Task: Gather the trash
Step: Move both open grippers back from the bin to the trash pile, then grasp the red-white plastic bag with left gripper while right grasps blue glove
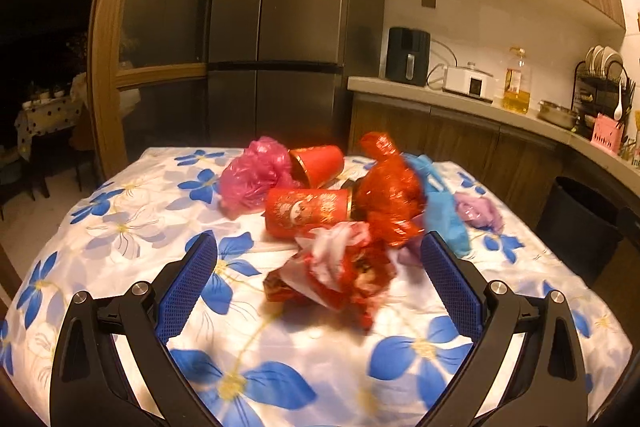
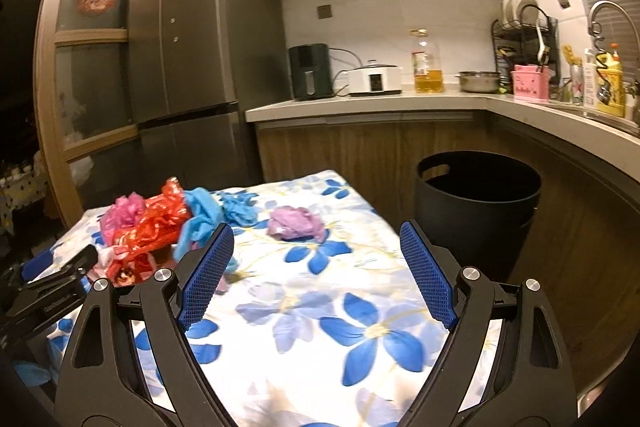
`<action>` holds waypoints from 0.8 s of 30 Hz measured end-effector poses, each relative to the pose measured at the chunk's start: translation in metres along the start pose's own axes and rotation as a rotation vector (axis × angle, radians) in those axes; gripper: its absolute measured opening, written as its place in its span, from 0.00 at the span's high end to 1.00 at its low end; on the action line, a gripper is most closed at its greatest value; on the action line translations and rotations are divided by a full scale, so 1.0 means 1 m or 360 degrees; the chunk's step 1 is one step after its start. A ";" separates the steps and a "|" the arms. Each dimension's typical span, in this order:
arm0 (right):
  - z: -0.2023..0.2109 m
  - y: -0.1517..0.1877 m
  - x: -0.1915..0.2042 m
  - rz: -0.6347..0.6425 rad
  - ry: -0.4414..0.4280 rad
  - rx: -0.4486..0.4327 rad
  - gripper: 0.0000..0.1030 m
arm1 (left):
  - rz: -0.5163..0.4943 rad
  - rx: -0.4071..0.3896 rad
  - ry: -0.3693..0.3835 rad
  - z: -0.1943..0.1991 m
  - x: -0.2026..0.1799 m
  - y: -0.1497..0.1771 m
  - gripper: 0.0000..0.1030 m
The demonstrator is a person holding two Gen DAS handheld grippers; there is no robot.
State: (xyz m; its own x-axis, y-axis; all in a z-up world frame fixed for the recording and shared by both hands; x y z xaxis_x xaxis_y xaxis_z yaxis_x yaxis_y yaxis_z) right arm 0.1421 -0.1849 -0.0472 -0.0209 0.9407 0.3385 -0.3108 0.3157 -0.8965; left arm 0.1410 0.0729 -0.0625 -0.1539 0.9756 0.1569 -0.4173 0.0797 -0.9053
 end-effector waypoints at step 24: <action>-0.037 0.032 0.091 0.0141 -0.0274 0.0126 0.19 | 0.0100 0.0264 0.0251 -0.035 0.012 0.019 0.80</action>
State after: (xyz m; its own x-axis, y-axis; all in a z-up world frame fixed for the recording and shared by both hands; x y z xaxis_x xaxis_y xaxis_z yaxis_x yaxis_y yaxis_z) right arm 0.1651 -0.0846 -0.0552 -0.2117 0.9272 0.3090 -0.3738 0.2153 -0.9022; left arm 0.1628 0.0931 -0.0918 -0.0476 0.9985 0.0267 -0.5547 -0.0042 -0.8320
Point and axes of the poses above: each gripper's, at about its wrist camera, not at the fingertips, and z roughly against the way its jaws point, x to its left, y to its underside, the point moved 4 cm from there along -z, roughly the way its jaws point, and after that the axes turned 13 degrees about -z, right-handed, at the moved point
